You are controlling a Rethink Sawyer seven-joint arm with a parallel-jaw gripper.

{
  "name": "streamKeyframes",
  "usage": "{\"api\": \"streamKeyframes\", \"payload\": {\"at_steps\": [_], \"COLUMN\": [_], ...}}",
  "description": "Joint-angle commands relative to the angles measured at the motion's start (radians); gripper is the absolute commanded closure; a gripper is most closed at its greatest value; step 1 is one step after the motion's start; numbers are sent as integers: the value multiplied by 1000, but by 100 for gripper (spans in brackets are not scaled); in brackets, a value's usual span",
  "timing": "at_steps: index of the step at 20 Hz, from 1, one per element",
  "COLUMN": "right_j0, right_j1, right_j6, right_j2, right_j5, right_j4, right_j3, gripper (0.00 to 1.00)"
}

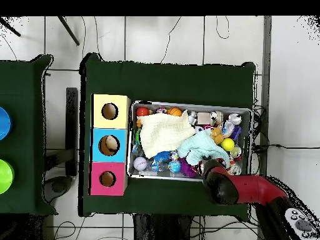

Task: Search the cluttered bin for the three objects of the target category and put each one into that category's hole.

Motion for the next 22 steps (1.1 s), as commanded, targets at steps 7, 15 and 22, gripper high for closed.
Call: {"api": "streamKeyframes", "payload": {"at_steps": [7,15,22], "right_j0": [-10,15,40], "right_j1": [51,21,9], "right_j6": [48,61,64], "right_j2": [-1,27,54], "right_j5": [82,98,119], "right_j4": [-1,34,74], "right_j3": [-34,-39,-49], "gripper": [100,100,100]}}
